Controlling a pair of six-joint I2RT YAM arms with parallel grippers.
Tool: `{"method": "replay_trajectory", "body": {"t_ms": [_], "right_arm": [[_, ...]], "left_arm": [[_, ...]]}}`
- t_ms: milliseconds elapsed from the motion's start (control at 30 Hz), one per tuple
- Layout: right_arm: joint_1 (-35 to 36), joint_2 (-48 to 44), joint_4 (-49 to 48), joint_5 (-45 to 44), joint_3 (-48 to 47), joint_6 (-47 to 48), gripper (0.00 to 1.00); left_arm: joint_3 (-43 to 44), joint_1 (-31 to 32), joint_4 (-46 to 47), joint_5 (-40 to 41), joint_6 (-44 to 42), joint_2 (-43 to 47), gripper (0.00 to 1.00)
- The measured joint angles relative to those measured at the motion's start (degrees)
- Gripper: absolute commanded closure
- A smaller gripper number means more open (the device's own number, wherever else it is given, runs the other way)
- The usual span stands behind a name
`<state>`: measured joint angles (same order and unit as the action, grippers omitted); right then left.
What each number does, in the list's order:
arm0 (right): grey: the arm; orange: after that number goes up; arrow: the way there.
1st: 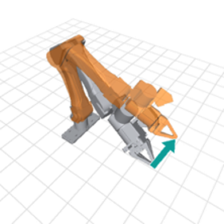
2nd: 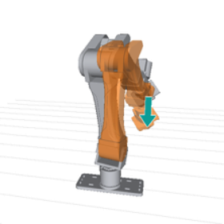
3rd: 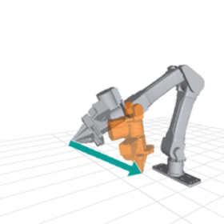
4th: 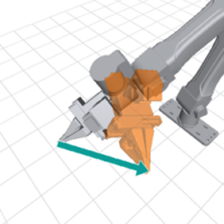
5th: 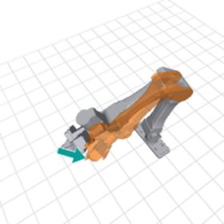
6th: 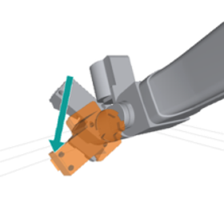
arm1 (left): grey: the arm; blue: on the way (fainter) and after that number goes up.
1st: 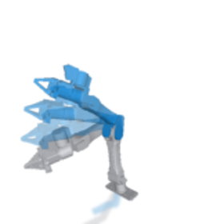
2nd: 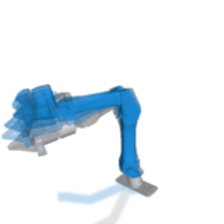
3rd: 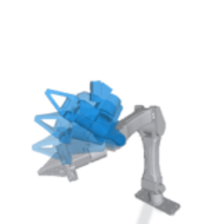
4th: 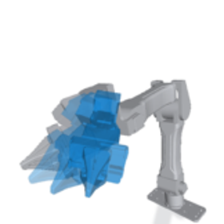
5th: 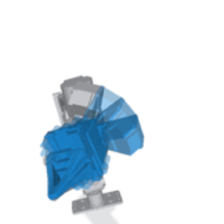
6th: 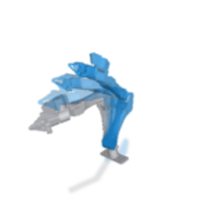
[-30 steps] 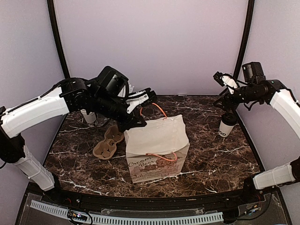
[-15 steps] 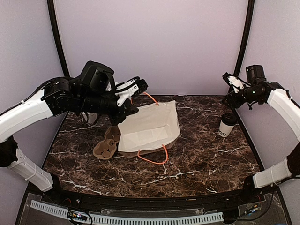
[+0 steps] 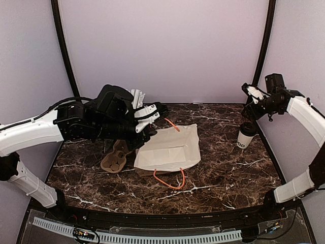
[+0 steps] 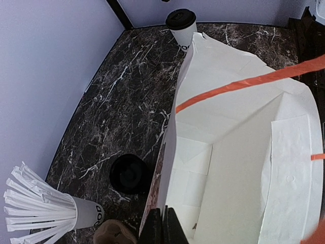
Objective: Pack the takeout coffee
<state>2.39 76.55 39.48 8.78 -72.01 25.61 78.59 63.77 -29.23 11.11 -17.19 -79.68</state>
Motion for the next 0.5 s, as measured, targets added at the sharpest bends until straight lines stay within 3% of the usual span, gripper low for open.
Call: {"method": "replay_trajectory", "body": {"t_ms": [500], "right_arm": [[-0.92,-0.17,1.05,-0.22,2.75,1.75,0.32]], "left_arm": [[-1.33,8.24,2.4,6.91,0.02,0.15,0.99]]}}
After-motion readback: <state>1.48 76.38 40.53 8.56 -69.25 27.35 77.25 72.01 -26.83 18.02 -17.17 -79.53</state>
